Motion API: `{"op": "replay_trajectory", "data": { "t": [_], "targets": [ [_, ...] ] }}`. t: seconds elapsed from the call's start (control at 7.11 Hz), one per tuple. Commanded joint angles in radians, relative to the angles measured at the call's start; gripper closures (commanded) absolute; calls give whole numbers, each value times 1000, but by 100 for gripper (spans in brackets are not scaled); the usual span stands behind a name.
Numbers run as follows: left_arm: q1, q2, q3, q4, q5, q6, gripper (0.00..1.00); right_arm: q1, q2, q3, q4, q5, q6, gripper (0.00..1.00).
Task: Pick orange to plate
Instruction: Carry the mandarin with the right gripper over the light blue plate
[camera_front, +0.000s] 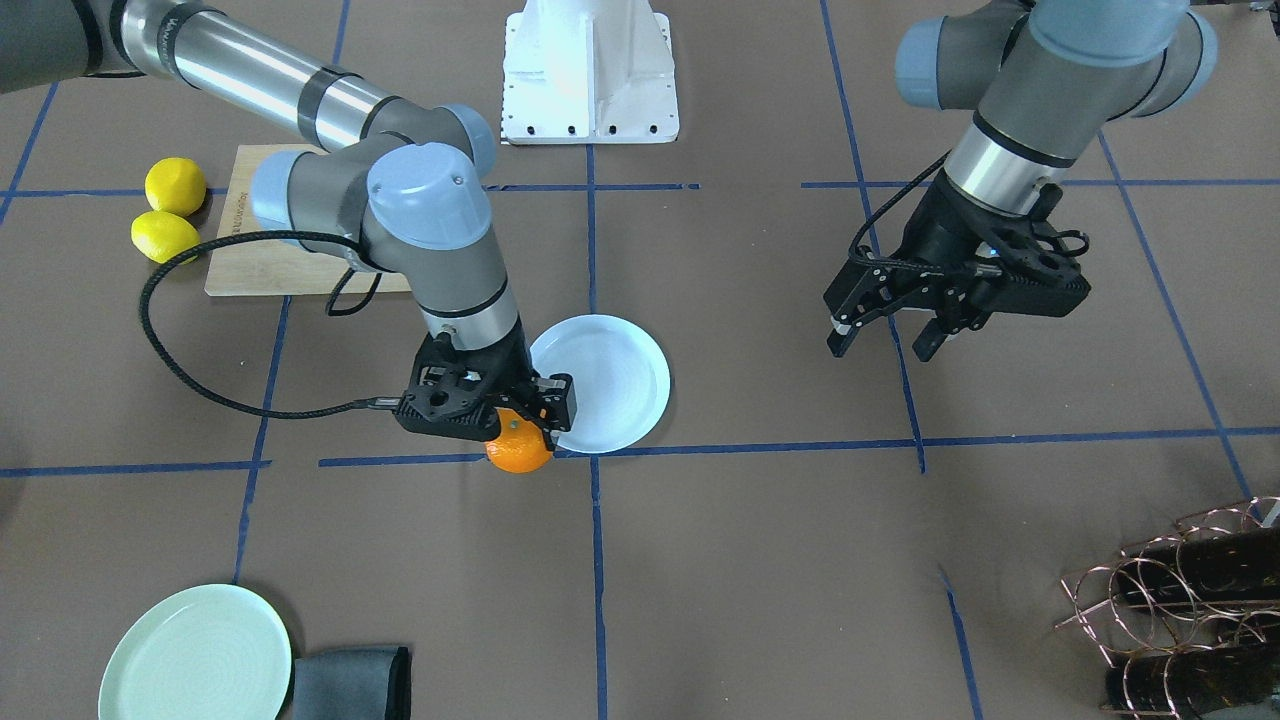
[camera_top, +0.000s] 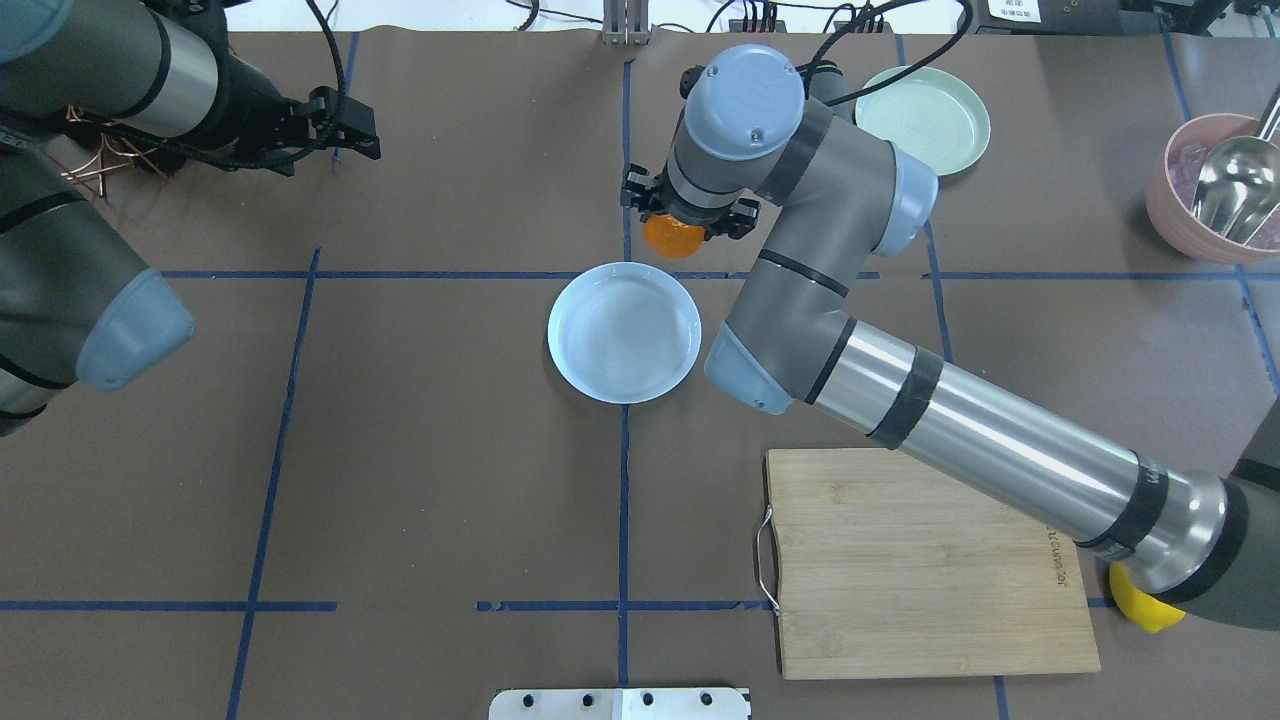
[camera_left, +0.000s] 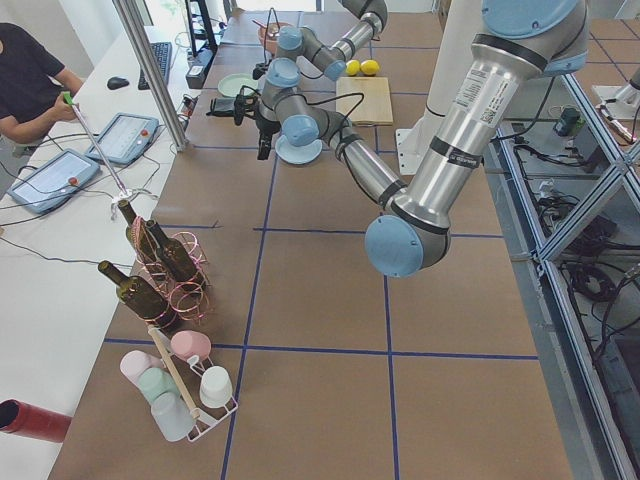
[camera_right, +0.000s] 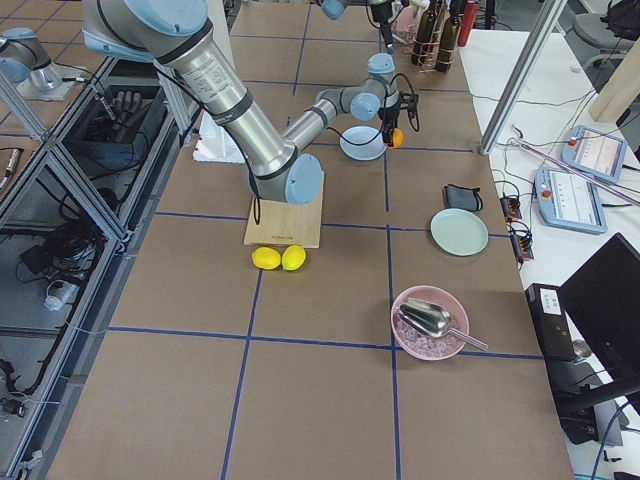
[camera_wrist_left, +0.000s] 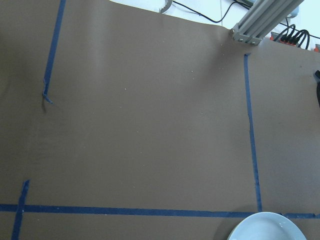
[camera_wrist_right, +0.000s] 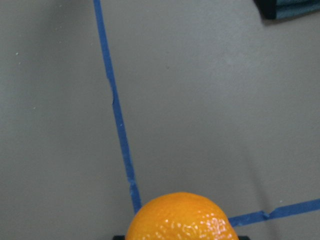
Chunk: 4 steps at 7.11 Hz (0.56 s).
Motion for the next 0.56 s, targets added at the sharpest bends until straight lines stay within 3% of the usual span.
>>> {"op": "replay_trajectory", "data": {
  "t": [0.0,0.14,0.28,0.42],
  "targets": [
    [-28,55,-22,1,0,68,0,-45,33,-22,3,-5,8,100],
    [-30,57,-16,1,1,88,0,-52,35,-22,5,-3,9,96],
    [-36,57,-12,1,1,98,0,-65,35,-22,3,-2,24,80],
    [-45,57,-9,1,1,98,0,-81,33,-22,3,-3,69,27]
  ]
}}
